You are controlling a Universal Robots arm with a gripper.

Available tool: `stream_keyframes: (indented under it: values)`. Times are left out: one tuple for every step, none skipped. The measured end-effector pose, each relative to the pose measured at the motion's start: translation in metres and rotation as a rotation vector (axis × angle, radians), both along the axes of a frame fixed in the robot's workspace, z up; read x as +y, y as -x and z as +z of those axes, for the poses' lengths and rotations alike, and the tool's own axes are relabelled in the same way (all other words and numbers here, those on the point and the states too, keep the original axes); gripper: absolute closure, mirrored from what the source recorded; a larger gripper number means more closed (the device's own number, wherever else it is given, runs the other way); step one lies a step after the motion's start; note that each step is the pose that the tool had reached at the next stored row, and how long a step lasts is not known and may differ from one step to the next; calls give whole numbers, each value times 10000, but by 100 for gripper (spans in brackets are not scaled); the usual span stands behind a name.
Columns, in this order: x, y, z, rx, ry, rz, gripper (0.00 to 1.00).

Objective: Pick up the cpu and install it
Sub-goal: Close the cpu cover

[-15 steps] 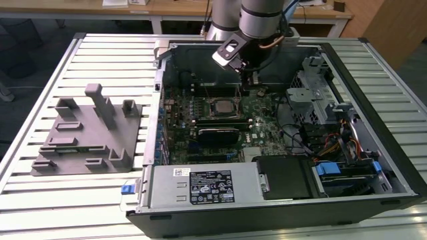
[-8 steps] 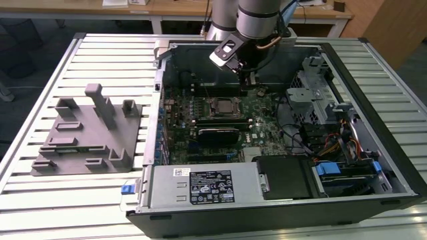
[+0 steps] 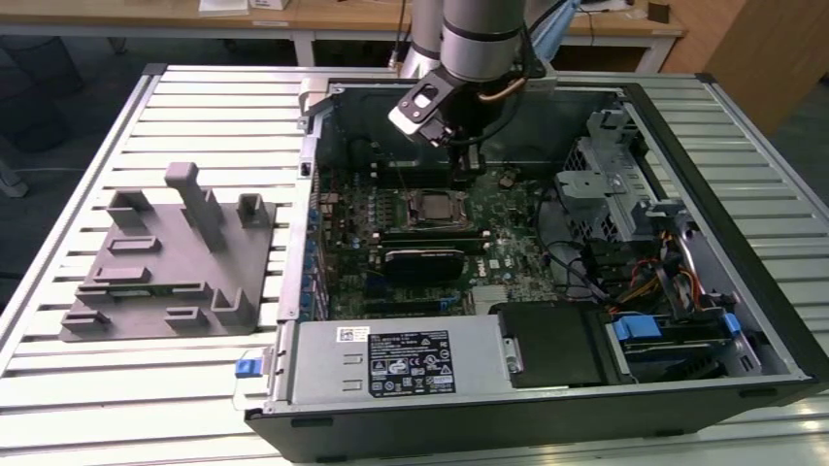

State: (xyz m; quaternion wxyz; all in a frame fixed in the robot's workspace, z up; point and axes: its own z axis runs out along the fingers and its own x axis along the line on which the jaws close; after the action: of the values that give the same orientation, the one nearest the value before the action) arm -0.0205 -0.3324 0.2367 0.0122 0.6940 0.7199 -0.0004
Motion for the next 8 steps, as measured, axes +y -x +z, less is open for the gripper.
stream_keyframes:
  values:
    - [0, 34, -13, 0, -1, 0, 89]
    - [0, 63, -24, 0, 0, 0, 89]
    - [0, 82, -32, 0, 0, -1, 89]
    - [0, 95, -38, 0, 0, 0, 89]
    - [0, 106, -41, 1, 1, -1, 89]
    - [-1, 118, -44, 1, 2, 0, 89]
    - [-1, 130, -47, 1, 2, 0, 89]
    - [0, 138, -49, 1, 1, 0, 89]
